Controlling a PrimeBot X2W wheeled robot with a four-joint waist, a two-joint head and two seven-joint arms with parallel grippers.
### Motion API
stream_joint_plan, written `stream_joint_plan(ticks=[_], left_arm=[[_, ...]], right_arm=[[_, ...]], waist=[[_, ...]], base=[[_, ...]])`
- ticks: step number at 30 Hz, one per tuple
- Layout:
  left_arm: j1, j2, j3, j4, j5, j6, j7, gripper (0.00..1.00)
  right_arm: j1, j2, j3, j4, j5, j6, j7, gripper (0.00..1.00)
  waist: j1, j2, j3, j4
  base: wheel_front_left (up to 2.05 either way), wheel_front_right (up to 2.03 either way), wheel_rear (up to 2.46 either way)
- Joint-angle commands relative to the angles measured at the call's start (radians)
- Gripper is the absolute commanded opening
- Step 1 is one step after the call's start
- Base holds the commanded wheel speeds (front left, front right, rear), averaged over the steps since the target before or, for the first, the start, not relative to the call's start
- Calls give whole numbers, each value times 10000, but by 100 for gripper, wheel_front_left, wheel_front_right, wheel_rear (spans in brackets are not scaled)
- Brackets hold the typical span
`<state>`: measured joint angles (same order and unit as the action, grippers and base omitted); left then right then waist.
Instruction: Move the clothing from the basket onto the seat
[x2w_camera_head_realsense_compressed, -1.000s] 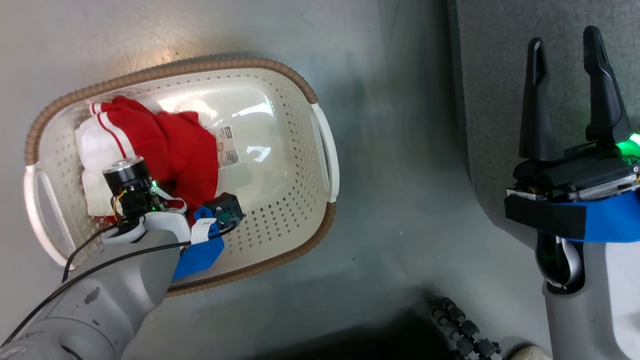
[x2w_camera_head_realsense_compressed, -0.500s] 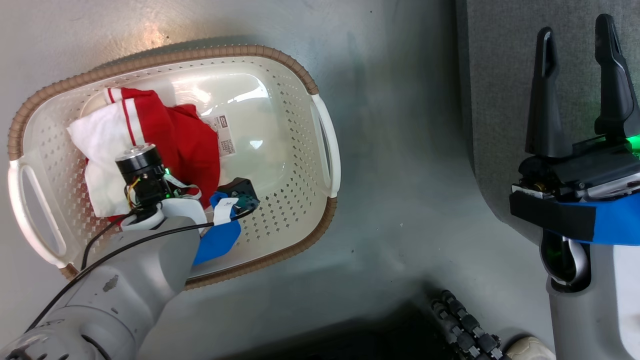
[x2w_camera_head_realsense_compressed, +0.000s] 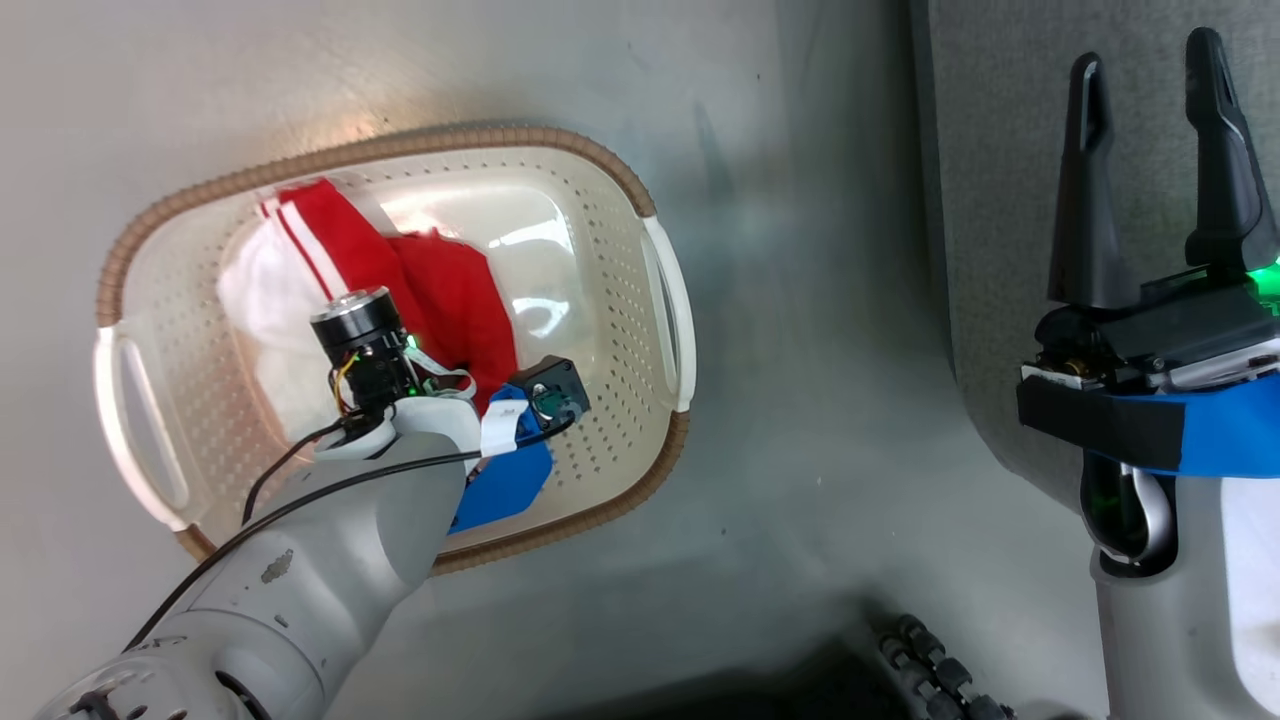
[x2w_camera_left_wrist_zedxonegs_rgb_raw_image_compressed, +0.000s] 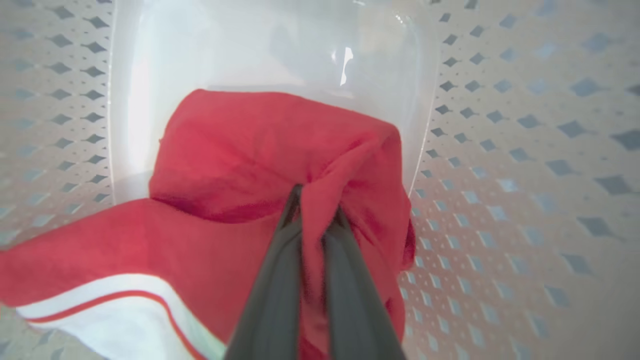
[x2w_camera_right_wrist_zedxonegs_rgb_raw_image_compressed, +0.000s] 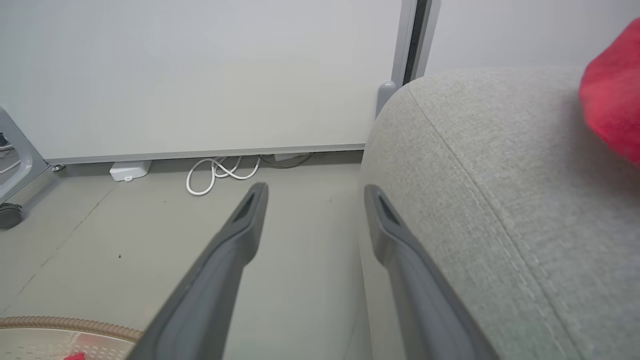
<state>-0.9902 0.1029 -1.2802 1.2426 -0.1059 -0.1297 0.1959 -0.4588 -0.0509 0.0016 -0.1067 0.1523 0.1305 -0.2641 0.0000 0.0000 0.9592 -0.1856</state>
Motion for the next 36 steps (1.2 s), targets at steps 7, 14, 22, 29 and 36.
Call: stream_joint_plan(ticks=[7, 14, 22, 29, 36], left_arm=[[400, 446, -30, -349, -461, -2, -1305, 0], [566, 495, -30, -823, -1769, -2, -2373, 0], [828, 227, -31, -1002, -2815, -2, -3117, 0], [1068, -4, -23, -1021, -3699, -2, -3856, 0], [1289, -106, 227, -1155, -4684, -2, -4413, 0]], right_arm=[[50, 10, 5, 402, -86, 5, -6, 100], [380, 8, -110, 766, -283, 5, -6, 100], [912, 7, -203, 1244, -447, 5, -8, 100], [1479, 7, -323, 1648, -585, 5, -6, 100], [2141, 7, -417, 2011, -654, 5, -8, 100]], waist=[[0, 0, -1184, 342], [0, 0, -2453, 705], [0, 0, -3961, 1074], [0, 0, -5253, 1382], [0, 0, -6479, 1640]], base=[[0, 0, 0], [0, 0, 0], [0, 0, 0], [0, 0, 0], [0, 0, 0]])
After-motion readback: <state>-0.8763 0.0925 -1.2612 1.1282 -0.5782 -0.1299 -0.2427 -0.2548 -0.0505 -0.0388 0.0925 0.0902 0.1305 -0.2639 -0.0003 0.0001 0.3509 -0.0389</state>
